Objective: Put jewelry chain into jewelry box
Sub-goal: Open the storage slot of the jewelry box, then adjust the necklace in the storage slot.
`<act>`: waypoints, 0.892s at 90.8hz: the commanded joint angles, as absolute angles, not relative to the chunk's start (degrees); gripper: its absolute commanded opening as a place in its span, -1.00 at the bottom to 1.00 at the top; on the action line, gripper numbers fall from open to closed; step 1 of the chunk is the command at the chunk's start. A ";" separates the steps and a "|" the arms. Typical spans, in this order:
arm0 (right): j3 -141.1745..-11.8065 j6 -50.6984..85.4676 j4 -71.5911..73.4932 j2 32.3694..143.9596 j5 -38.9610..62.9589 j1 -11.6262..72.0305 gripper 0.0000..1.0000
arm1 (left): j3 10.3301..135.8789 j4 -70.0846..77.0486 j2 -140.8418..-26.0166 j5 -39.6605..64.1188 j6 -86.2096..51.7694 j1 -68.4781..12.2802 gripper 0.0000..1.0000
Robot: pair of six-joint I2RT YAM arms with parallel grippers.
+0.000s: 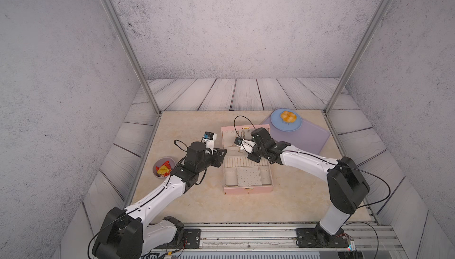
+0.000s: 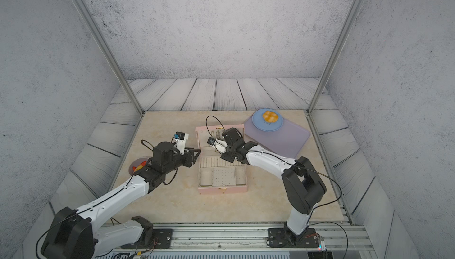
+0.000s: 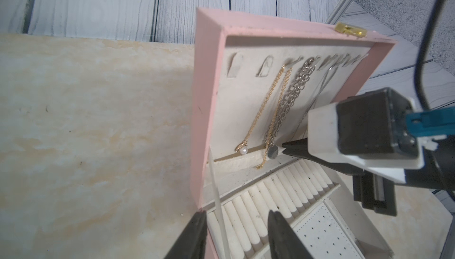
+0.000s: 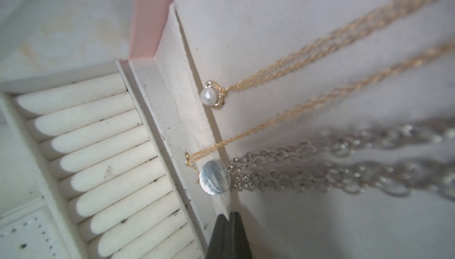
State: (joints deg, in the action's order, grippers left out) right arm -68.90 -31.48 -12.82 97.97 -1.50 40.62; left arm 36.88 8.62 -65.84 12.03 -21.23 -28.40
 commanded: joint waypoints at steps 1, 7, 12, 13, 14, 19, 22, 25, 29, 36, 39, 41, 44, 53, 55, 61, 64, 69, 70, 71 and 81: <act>-67.98 -30.24 -13.63 95.60 -1.34 40.17 -1.00 | 39.92 6.68 -66.37 10.06 -24.93 -30.30 -0.14; -67.72 -30.11 -13.42 95.50 -1.47 40.17 -1.00 | 40.76 5.92 -66.99 8.13 -25.27 -31.37 -0.15; -67.53 -30.15 -13.02 95.49 -1.56 40.14 -1.00 | 41.77 5.30 -67.76 6.52 -25.56 -32.31 -0.17; -67.51 -30.15 -12.97 95.47 -1.53 40.20 -1.00 | 41.98 5.24 -67.94 6.29 -25.57 -32.50 -0.17; -67.46 -30.15 -12.94 95.50 -1.55 40.18 -1.00 | 42.17 5.21 -68.16 6.05 -25.57 -32.69 -0.17; -67.29 -29.90 -12.63 95.48 -1.59 40.19 -1.00 | 43.41 4.95 -69.75 5.01 -25.58 -33.81 -0.19; -67.13 -29.90 -12.32 95.40 -1.66 40.17 -1.00 | 44.27 4.78 -70.79 4.41 -25.58 -34.42 -0.20; -67.03 -29.82 -12.13 95.32 -1.70 40.11 -1.00 | 45.17 4.60 -71.88 3.69 -25.58 -34.94 -0.22; -66.78 -29.55 -11.72 95.30 -1.81 40.12 -1.00 | 46.21 4.60 -73.67 2.59 -25.57 -35.43 -0.25; -66.40 -29.15 -11.08 95.18 -1.69 40.17 -1.00 | 47.15 6.39 -76.49 1.38 -26.09 -35.94 -0.29; -66.30 -29.13 -10.93 95.05 -1.61 40.17 -1.00 | 47.52 7.08 -77.79 1.48 -26.44 -35.95 -0.29; -66.28 -29.04 -10.84 95.09 -1.48 40.10 -1.00 | 47.70 7.64 -78.55 1.49 -26.72 -35.99 -0.29; -66.19 -28.92 -10.74 95.06 -1.23 40.08 -1.00 | 47.91 8.45 -79.66 1.65 -27.18 -36.03 -0.30; -66.18 -28.41 -10.41 95.15 -0.22 39.91 -1.00 | 48.46 10.88 -82.04 1.72 -27.84 -36.18 -0.31; -66.14 -28.35 -10.29 95.24 -0.06 39.84 -1.00 | 48.59 11.38 -82.56 1.33 -27.86 -36.25 -0.31; -66.18 -28.06 -10.13 95.42 0.58 39.75 -1.00 | 48.63 12.30 -83.71 0.16 -27.91 -36.31 -0.31; -66.09 -27.83 -9.99 95.50 0.74 39.73 -1.00 | 48.68 12.67 -84.12 -0.52 -27.94 -36.31 -0.31; -66.14 -27.71 -9.92 95.65 1.08 39.66 -1.00 | 48.67 13.27 -84.51 -1.43 -27.91 -36.35 -0.29; -66.12 -27.65 -9.88 95.68 1.16 39.61 -1.00 | 48.68 13.40 -84.62 -1.50 -27.88 -36.37 -0.29; -66.15 -27.63 -9.86 95.74 1.19 39.62 -1.00 | 48.69 13.60 -84.67 -1.59 -27.87 -36.38 -0.29; -66.25 -27.22 -9.75 95.97 1.85 39.45 -1.00 | 48.95 15.06 -85.47 -2.48 -27.89 -36.37 -0.25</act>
State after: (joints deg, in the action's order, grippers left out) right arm -66.76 -28.64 -9.61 97.17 0.32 39.99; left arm 47.11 11.14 -84.73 0.12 -27.49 -36.25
